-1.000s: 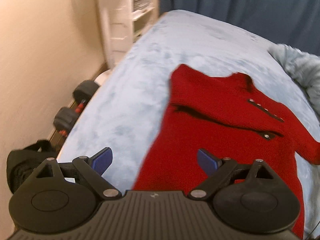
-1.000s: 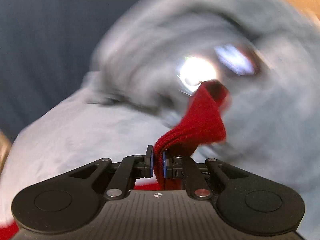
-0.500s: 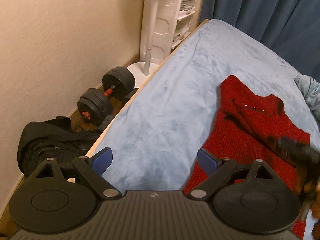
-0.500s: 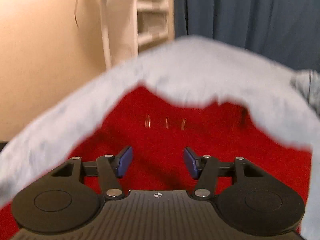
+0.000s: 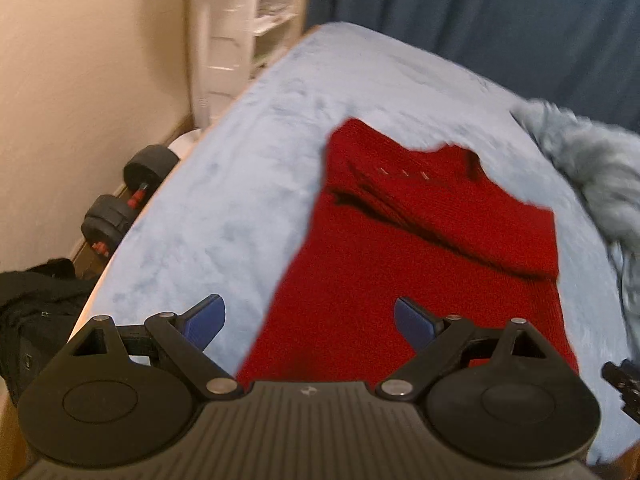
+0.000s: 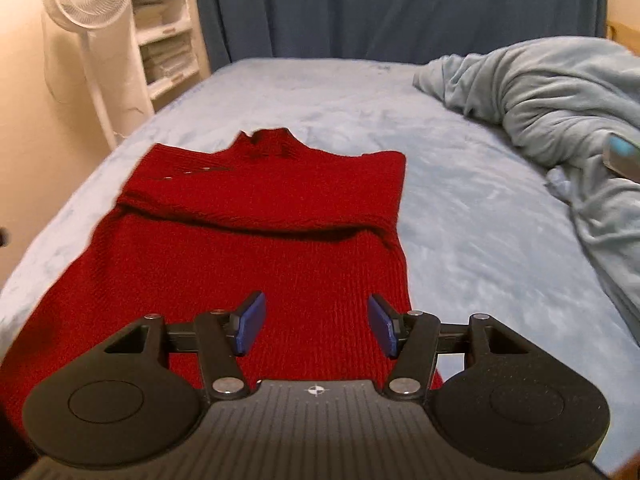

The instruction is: Fold small clothes

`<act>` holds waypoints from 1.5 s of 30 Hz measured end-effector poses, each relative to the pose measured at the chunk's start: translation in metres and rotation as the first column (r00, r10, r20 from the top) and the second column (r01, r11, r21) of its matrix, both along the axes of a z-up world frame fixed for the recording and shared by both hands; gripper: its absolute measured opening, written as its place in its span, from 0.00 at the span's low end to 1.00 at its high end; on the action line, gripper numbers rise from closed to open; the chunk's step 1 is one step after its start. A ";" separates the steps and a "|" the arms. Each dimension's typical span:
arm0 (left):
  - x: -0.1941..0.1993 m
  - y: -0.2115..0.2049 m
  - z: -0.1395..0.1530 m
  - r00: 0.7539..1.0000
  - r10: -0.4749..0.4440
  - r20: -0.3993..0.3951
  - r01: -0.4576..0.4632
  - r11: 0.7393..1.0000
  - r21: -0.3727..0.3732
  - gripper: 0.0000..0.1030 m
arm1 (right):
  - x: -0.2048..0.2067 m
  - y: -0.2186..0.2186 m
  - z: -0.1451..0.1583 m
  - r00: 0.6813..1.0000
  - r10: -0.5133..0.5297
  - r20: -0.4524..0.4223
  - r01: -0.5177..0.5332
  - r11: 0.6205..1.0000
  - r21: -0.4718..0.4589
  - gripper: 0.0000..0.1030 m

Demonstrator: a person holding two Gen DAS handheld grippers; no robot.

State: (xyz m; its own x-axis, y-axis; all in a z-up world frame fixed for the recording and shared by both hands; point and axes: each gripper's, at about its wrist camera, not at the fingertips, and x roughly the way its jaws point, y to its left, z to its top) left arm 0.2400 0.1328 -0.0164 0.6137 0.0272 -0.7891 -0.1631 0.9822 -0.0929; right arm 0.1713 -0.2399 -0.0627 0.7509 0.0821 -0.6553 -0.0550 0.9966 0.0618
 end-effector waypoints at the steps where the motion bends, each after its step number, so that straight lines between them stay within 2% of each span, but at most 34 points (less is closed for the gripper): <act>1: -0.006 -0.008 -0.001 1.000 -0.022 -0.008 0.022 1.000 0.016 0.92 | -0.011 0.003 0.004 1.000 0.006 0.008 -0.006 1.000 -0.008 0.59; 6: -0.047 -0.034 0.002 0.995 -0.098 0.010 0.097 0.992 0.079 0.92 | -0.066 0.020 0.023 0.997 0.020 0.069 -0.013 0.995 -0.094 0.61; 14: -0.090 -0.056 -0.001 0.986 -0.166 -0.019 0.167 0.981 0.094 0.92 | -0.103 0.027 0.032 0.998 0.018 0.061 -0.015 0.999 -0.042 0.61; 20: -0.102 -0.068 0.002 0.982 -0.188 -0.007 0.187 0.975 0.118 0.92 | -0.112 0.025 0.038 0.998 0.018 0.067 -0.016 1.000 -0.027 0.62; 22: -0.103 -0.070 0.005 0.982 -0.191 0.007 0.188 0.975 0.121 0.99 | -0.112 0.025 0.040 0.997 0.017 0.071 -0.015 1.000 -0.023 0.62; 25: -0.109 -0.072 0.011 0.980 -0.190 0.054 0.182 0.974 0.136 1.00 | -0.112 0.025 0.040 0.997 0.016 0.072 -0.015 1.000 -0.021 0.62; 29: -0.108 -0.076 0.013 0.977 -0.205 0.055 0.195 0.969 0.154 1.00 | -0.112 0.026 0.041 0.998 0.015 0.066 -0.014 1.000 -0.017 0.62; 39: -0.099 -0.074 0.005 0.982 -0.189 0.017 0.185 0.972 0.147 1.00 | -0.109 0.025 0.040 0.999 0.013 0.045 -0.013 1.000 -0.007 0.64; 45: -0.093 -0.074 -0.004 0.985 -0.167 -0.034 0.170 0.967 0.189 1.00 | -0.105 0.029 0.039 1.000 0.021 0.023 -0.021 1.000 -0.011 0.64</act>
